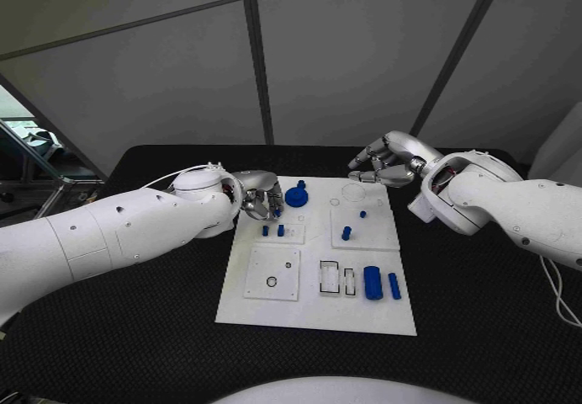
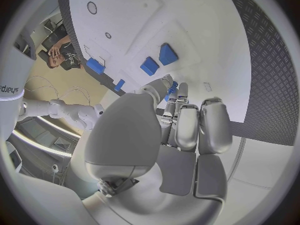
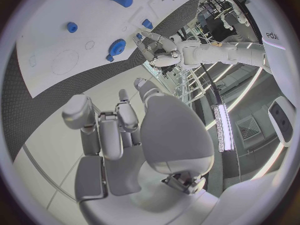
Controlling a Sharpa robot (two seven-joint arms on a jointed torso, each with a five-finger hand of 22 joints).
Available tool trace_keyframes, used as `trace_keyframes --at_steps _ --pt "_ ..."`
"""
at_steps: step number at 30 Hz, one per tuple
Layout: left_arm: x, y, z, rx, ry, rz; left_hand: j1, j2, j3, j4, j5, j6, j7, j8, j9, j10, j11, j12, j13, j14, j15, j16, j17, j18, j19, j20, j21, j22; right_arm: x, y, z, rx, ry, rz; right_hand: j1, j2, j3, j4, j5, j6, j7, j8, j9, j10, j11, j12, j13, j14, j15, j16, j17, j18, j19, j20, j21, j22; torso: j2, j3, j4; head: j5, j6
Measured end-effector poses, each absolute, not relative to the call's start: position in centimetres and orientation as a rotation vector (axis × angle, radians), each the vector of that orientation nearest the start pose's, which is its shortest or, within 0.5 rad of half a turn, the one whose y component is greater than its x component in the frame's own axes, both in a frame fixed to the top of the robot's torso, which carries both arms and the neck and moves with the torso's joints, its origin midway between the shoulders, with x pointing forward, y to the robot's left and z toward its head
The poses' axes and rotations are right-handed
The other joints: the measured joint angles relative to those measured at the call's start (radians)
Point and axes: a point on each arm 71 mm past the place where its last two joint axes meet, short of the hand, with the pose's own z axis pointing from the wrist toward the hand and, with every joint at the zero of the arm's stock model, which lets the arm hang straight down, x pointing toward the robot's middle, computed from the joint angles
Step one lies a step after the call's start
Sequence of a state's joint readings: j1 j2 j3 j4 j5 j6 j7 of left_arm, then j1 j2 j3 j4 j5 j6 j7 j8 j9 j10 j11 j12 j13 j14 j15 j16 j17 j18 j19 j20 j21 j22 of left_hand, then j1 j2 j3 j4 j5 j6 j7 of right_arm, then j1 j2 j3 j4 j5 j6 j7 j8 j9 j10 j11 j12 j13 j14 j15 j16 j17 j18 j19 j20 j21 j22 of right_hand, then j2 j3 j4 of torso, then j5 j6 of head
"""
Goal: Assemble the parts on the task board
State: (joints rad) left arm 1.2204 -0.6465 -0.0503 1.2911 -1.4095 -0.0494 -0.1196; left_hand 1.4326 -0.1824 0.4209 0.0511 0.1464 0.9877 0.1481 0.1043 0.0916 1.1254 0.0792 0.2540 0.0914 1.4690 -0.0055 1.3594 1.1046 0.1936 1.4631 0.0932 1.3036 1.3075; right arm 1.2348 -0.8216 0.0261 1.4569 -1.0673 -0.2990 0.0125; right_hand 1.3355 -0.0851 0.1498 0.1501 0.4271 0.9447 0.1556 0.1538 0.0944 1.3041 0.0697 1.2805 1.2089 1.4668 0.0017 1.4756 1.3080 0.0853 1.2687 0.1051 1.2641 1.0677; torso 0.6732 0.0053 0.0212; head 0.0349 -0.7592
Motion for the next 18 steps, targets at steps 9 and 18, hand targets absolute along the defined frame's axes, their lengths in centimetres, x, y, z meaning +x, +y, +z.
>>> trace_keyframes --at_steps 9,18 --pt "52.3 16.6 -21.0 0.21 1.925 -0.585 -0.012 -0.012 -0.004 0.004 0.0 -0.044 0.0 -0.025 -0.013 -0.014 0.004 -0.015 -0.003 -0.004 0.004 0.006 0.0 0.0 -0.004 0.004 -0.008 0.0 51.2 -21.1 -14.8 0.176 1.641 0.894 0.001 -0.001 0.013 0.004 0.0 0.0 0.0 0.0 -0.001 -0.133 -0.003 -0.149 -0.17 0.0 0.0 -0.013 0.0 0.017 -0.009 -0.005 -0.02 -0.022 0.0 -0.0001 0.0007 0.0 -0.001" --pt "52.3 17.5 -20.9 0.196 1.923 -0.57 -0.016 -0.008 -0.02 0.005 0.0 -0.091 -0.012 -0.038 -0.025 -0.017 0.0 -0.02 -0.003 -0.004 0.004 0.012 0.001 0.0 -0.004 0.004 -0.015 0.0 51.4 -21.9 -15.1 0.178 1.666 0.848 0.063 -0.024 0.087 0.0 -0.119 0.028 0.002 0.009 -0.001 -0.319 -0.005 -0.643 -0.629 0.0 -0.007 -0.114 -0.07 0.032 -0.076 -0.007 -0.115 -0.142 -0.001 -0.0005 0.0009 -0.002 0.004"
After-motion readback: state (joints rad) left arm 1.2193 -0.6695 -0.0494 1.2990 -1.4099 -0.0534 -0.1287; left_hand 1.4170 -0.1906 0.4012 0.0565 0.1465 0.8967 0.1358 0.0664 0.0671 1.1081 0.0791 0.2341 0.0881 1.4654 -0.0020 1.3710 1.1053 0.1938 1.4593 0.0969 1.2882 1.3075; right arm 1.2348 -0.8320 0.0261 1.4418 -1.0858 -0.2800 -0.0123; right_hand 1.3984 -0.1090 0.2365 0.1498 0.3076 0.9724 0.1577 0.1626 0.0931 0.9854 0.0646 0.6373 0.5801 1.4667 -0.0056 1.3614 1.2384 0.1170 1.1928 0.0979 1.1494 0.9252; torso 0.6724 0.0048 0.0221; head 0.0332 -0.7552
